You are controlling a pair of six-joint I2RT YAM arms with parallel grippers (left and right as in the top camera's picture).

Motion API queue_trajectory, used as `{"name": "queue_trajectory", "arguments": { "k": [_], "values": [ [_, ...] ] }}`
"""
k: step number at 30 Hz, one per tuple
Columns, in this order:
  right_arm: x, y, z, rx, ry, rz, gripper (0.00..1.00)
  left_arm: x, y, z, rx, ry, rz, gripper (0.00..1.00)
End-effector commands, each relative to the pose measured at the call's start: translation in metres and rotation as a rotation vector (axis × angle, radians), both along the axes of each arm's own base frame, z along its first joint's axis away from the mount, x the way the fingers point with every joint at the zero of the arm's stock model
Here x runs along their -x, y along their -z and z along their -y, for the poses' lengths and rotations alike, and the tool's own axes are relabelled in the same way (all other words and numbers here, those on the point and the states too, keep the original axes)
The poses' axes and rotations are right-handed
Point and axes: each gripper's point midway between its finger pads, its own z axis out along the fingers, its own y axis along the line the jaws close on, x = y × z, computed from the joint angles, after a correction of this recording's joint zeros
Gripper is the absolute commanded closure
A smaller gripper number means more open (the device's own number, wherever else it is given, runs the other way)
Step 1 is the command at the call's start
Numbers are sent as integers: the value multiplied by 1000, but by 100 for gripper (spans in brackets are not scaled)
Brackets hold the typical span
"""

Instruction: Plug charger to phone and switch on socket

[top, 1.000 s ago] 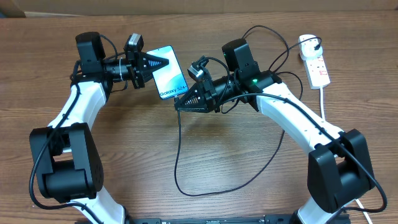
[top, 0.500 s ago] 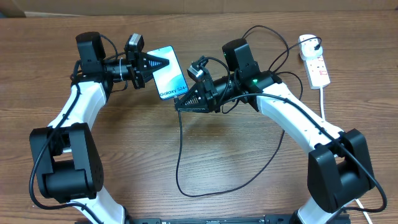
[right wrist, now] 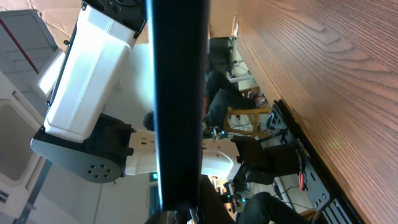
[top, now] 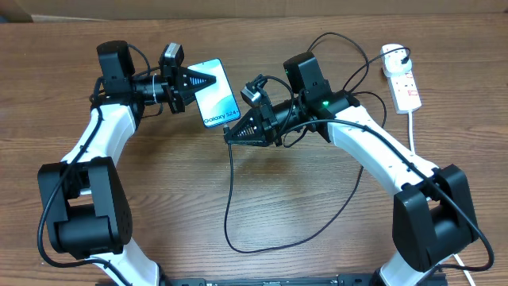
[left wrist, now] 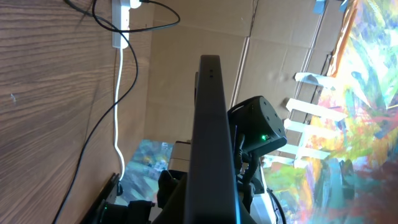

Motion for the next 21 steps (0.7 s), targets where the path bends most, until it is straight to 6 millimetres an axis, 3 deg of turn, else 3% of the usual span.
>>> {"name": "queue_trajectory", "arguments": {
  "k": [1, 7, 21],
  "values": [
    [1, -5, 2, -23, -7, 28, 96, 5, -14, 5, 19, 48, 38, 96],
    [4, -17, 2, -92, -48, 70, 96, 5, -14, 5, 19, 48, 38, 96],
    [1, -9, 4, -58, -23, 60, 96, 5, -14, 5, 19, 48, 38, 96]
  ]
}}
